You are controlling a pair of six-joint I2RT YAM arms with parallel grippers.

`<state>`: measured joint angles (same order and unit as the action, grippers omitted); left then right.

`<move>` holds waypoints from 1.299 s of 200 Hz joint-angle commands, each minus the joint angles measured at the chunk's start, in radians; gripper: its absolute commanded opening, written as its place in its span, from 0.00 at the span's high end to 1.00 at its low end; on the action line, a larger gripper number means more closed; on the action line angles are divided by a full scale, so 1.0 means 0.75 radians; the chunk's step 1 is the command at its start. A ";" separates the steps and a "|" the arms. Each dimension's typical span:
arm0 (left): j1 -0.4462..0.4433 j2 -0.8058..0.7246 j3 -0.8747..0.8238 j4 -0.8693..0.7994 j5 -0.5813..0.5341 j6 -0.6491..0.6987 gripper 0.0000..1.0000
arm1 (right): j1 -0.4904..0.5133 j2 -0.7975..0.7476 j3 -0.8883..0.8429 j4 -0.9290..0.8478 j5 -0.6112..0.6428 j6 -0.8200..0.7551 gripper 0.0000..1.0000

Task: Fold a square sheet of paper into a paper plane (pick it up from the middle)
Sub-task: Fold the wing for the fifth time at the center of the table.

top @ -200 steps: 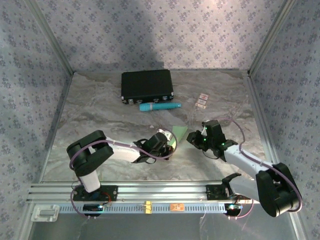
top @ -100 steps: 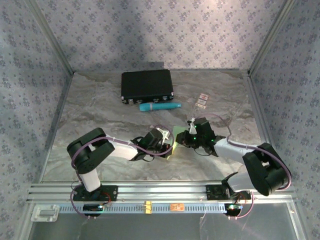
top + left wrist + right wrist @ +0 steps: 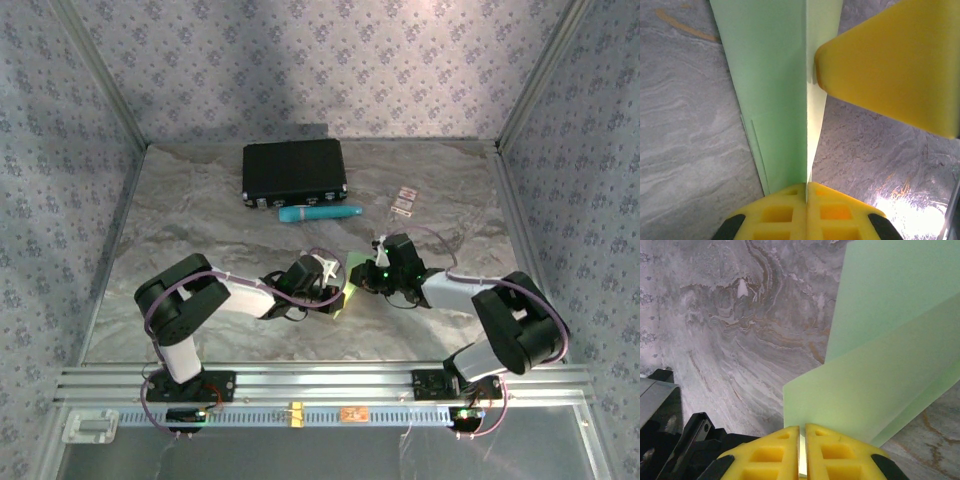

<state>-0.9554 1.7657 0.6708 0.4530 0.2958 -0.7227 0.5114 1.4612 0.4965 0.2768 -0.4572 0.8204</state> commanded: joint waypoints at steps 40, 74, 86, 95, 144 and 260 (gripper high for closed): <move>-0.013 0.032 0.035 -0.105 0.055 0.047 0.88 | -0.019 0.045 0.005 0.007 0.033 -0.015 0.88; -0.013 -0.004 0.054 -0.102 0.033 0.055 0.85 | -0.018 0.047 -0.001 0.011 0.034 -0.007 0.88; -0.013 -0.013 0.055 -0.102 0.019 0.055 0.85 | -0.019 0.046 -0.003 0.013 0.033 -0.004 0.88; -0.013 -0.018 0.057 -0.095 0.014 0.055 0.84 | -0.019 0.047 -0.004 0.015 0.033 -0.004 0.88; -0.011 -0.030 0.045 -0.049 0.011 0.037 0.84 | -0.019 0.042 -0.011 0.018 0.043 0.010 0.88; -0.003 -0.065 -0.012 0.075 -0.011 0.000 0.83 | -0.017 0.026 -0.018 0.020 0.047 0.021 0.89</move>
<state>-0.9573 1.7466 0.6724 0.4713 0.2951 -0.7101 0.5018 1.4887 0.4942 0.2832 -0.4408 0.8227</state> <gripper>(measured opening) 0.183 0.114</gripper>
